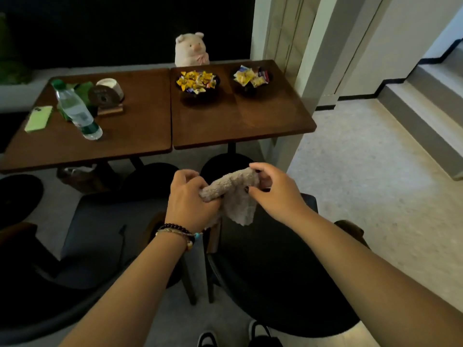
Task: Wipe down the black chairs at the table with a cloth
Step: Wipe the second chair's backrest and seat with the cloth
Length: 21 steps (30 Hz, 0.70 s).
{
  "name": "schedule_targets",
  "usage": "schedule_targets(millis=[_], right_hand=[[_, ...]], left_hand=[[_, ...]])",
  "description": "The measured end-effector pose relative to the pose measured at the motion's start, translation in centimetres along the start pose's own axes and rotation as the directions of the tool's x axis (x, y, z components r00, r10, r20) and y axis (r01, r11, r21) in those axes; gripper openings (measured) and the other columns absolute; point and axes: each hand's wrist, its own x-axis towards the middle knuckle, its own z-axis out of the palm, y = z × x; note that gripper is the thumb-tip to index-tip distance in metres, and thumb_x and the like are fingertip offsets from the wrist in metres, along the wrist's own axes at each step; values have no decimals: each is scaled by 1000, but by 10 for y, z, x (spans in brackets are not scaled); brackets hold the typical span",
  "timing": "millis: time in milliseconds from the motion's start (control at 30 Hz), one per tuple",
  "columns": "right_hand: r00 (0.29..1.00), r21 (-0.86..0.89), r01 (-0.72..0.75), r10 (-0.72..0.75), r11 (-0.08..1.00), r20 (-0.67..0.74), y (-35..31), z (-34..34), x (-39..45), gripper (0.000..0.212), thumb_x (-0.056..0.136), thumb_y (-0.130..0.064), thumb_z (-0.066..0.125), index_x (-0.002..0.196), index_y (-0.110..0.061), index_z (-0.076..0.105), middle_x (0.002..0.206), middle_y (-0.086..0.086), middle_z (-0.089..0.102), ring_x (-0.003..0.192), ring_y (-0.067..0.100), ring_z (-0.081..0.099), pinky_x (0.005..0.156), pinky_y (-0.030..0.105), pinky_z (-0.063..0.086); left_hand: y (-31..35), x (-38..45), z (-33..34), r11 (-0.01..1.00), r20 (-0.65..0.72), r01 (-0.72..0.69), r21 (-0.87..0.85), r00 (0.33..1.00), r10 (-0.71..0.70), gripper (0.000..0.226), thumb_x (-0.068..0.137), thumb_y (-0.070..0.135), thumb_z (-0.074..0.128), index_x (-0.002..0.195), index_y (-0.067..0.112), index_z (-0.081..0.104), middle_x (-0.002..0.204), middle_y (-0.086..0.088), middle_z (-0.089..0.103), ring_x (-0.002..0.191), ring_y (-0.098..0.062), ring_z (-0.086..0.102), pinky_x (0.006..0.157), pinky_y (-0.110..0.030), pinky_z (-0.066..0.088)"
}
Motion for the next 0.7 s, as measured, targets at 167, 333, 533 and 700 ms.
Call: schedule_targets(millis=[167,333,533,700], right_hand=[[918,-53,-383,386,922,95,57,43,-37,74,89,-29,69,150,-27,26,142,2,41,124,18,48,96,30,44],[836,-299,-542,540,785,-97,106,69,-99,89,91,-34,66,154,-17,6,153,12,24,141,29,30,111,40,33],[802,-592,-585,503,554,-322,142,84,-163,91,86,-39,65,154,-17,8,160,16,9,149,37,-6,119,57,6],[715,-507,-699,471,505,-517,169,84,-197,101,75,-35,76,154,-14,17,161,18,5,148,40,-4,115,59,3]], left_hand=[[-46,-37,44,930,67,324,-171,946,-317,19,86,16,58,87,24,41,80,2,56,67,-10,54,48,-19,33],[-80,-77,92,891,289,442,-99,870,-400,55,90,14,52,142,21,34,127,-6,56,104,-24,58,83,-33,49],[-77,-89,137,877,453,456,153,756,-472,81,85,40,65,151,35,19,159,-2,-1,139,-39,27,112,-49,33],[-79,-87,147,815,411,533,227,707,-576,106,77,37,73,149,43,-4,151,-10,13,120,-44,46,95,-48,47]])
